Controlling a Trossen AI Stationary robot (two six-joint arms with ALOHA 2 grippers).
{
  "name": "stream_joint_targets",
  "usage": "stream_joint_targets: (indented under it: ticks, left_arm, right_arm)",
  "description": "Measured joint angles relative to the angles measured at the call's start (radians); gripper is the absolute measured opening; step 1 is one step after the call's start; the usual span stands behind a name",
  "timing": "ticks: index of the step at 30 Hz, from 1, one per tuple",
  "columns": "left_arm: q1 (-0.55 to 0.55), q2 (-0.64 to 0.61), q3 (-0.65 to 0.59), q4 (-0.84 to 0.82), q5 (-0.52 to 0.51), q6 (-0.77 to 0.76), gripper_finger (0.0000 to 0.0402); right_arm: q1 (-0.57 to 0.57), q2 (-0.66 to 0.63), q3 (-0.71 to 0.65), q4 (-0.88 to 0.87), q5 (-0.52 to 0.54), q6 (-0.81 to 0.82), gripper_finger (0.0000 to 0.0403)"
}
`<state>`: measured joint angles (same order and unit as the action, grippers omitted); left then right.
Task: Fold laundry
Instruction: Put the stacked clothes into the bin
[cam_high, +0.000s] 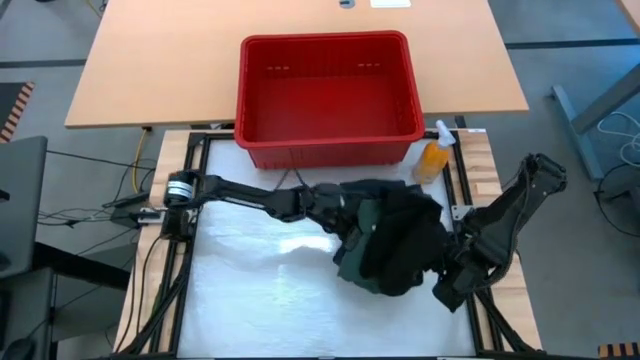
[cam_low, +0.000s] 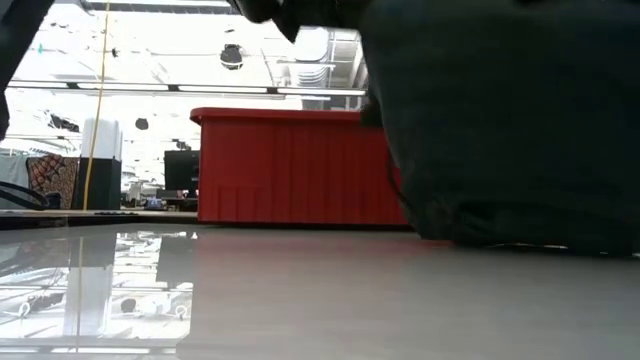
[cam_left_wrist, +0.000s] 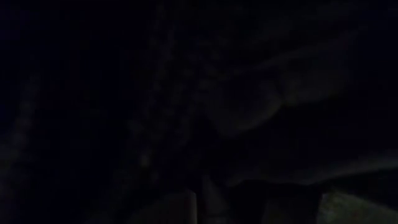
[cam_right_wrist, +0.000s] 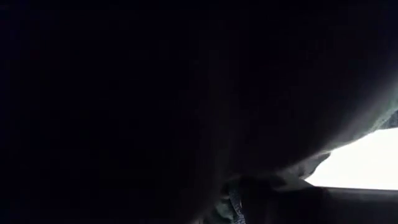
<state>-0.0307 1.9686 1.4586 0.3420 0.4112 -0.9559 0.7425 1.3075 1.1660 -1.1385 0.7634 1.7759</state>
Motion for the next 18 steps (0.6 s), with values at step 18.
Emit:
stream_joint_targets:
  ticks: [18]
  left_arm:
    - [0.147,-0.350,0.024,-0.142,-0.210,0.131,0.0034]
  right_arm:
    - [-0.504,-0.004,0.466,0.075,0.010,-0.883,0.0083]
